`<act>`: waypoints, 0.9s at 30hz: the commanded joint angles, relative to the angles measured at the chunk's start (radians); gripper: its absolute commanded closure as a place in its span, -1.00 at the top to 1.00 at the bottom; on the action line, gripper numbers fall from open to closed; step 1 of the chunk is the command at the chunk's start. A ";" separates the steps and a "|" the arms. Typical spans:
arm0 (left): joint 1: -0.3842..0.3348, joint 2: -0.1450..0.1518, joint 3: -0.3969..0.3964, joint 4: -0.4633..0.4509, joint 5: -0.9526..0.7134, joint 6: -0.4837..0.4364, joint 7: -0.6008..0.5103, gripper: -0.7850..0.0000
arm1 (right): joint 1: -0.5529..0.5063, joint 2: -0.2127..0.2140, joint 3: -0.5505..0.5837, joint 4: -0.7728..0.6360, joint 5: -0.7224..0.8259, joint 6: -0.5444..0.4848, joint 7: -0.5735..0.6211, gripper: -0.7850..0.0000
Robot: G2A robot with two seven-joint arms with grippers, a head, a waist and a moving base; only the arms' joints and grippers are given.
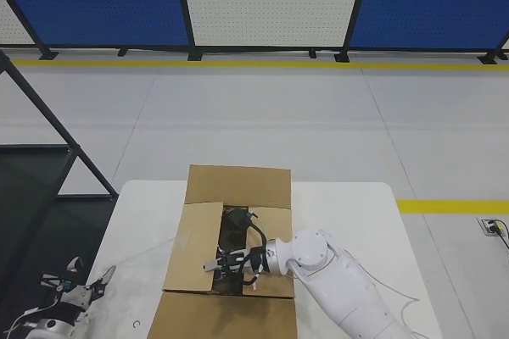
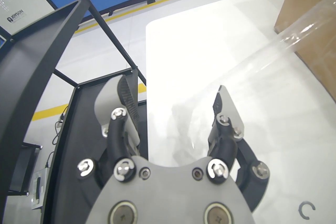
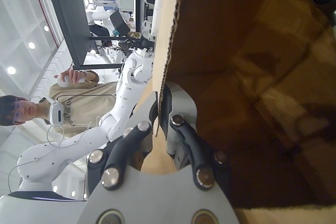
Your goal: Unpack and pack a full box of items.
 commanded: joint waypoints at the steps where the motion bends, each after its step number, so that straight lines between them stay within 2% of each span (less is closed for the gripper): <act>1: -0.002 0.000 0.002 0.006 0.001 0.000 0.000 0.61 | 0.003 -0.001 -0.002 0.004 0.001 -0.001 0.002 -1.00; 16: -0.005 -0.003 0.030 0.047 0.021 -0.007 0.003 0.58 | 0.014 -0.008 -0.008 0.030 0.010 -0.014 0.002 -1.00; 20: 0.027 -0.001 0.008 0.001 0.010 -0.001 0.034 0.60 | 0.015 -0.009 -0.007 0.034 0.012 -0.017 0.004 -1.00; 27: 0.121 0.000 -0.053 -0.137 -0.019 0.008 0.073 0.62 | 0.021 -0.012 -0.008 0.044 0.015 -0.025 0.007 -1.00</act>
